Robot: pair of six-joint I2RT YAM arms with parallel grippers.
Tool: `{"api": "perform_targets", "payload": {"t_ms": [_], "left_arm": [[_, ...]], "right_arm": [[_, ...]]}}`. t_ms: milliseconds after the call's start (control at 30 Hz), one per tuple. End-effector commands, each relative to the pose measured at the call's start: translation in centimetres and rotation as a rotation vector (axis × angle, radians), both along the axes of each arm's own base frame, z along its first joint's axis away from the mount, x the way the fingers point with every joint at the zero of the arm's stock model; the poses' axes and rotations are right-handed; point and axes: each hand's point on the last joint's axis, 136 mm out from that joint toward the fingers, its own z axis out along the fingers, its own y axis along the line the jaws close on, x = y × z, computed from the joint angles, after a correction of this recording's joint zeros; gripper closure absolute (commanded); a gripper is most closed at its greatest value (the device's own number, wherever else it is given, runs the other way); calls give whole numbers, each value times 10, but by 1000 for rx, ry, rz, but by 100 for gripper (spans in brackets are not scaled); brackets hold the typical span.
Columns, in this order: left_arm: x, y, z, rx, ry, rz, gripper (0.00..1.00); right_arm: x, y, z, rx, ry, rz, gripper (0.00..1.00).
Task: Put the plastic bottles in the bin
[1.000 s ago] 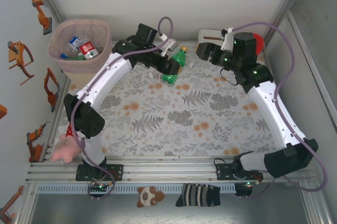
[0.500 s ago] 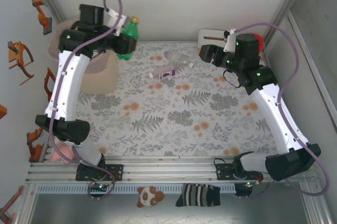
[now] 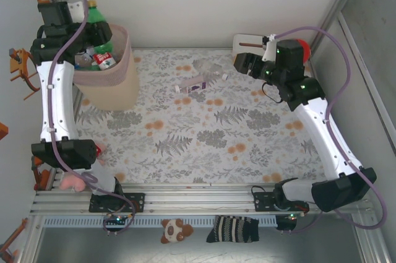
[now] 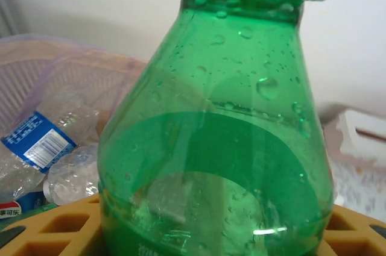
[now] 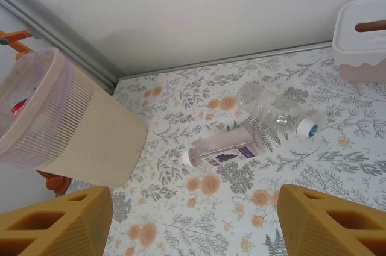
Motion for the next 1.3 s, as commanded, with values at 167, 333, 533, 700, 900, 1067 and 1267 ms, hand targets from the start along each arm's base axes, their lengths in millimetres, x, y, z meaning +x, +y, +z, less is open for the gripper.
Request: {"api": "perform_targets", "payload": {"t_ms": [167, 333, 533, 700, 900, 1067, 1267], "left_arm": [[65, 43, -7, -528, -117, 341, 56], [87, 45, -20, -695, -109, 441, 52], [99, 42, -37, -711, -74, 535, 45], [104, 36, -53, -709, -28, 559, 39], [97, 37, -58, -690, -2, 588, 27], [83, 39, -40, -673, -31, 584, 23], [62, 38, -9, -639, -96, 540, 24]], "right_arm": [[-7, -6, -6, -19, -6, -21, 29], [-8, -8, -10, -23, 3, -29, 29], [-8, -9, -14, -31, 11, -36, 29], [-8, -10, -15, -37, 11, -40, 29], [-9, -14, -16, -55, 10, -49, 29], [-10, -14, -15, -57, 8, -52, 29], [-10, -14, -14, -55, 6, -48, 29]]}}
